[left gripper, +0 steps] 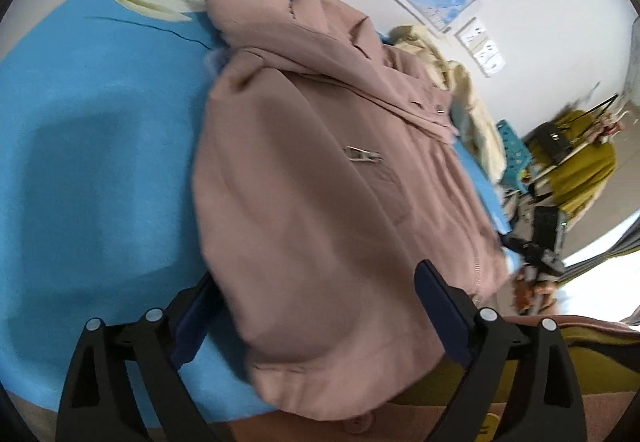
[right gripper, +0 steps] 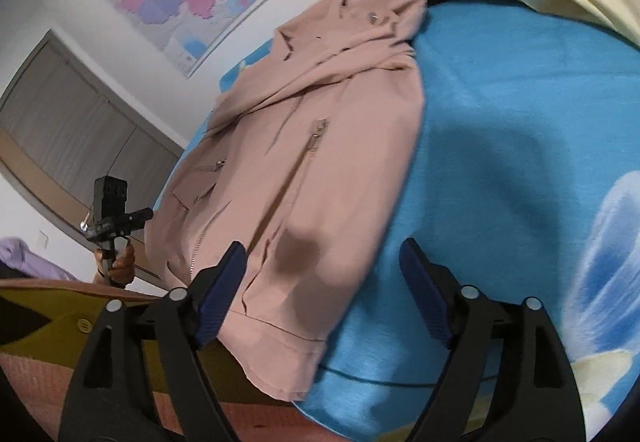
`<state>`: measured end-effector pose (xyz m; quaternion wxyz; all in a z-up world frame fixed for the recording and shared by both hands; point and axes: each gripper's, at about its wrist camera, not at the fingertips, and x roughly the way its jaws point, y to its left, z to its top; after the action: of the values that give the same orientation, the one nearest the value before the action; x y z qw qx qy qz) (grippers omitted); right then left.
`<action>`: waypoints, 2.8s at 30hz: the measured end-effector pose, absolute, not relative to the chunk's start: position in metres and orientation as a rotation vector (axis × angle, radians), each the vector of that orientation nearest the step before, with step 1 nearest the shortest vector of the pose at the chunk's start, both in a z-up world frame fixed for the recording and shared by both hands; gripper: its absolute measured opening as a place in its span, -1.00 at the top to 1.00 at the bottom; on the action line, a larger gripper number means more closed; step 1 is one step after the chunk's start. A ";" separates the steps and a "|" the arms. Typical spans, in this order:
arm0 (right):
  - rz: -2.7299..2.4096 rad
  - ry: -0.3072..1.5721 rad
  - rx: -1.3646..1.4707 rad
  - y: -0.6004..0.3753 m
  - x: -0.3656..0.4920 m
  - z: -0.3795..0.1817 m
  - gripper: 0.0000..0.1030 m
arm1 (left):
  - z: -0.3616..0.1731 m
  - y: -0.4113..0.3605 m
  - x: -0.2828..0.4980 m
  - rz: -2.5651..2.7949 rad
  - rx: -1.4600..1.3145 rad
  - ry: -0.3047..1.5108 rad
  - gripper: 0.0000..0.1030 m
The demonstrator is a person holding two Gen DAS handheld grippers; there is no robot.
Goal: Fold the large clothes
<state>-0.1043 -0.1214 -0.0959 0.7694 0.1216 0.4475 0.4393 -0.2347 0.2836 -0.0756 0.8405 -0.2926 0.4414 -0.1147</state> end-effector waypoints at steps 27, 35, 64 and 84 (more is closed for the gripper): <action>1.109 0.938 0.507 -0.119 -0.122 -0.096 0.90 | -0.079 0.267 -0.211 -0.170 -0.764 0.894 0.69; 1.210 0.723 0.517 -0.139 -0.162 -0.023 0.92 | -0.021 0.294 -0.258 -0.256 -0.881 0.709 0.84; 1.107 0.730 0.655 -0.114 -0.056 0.034 0.89 | 0.048 0.350 -0.171 -0.203 -0.861 0.691 0.86; 0.975 0.847 0.745 -0.086 0.053 0.011 0.88 | 0.036 0.374 -0.068 -0.105 -0.793 0.821 0.85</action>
<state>0.0530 -0.0855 0.0108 0.7350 0.3388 0.3852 0.4435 -0.0684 0.3745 0.0358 0.8402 -0.3751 0.3886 -0.0496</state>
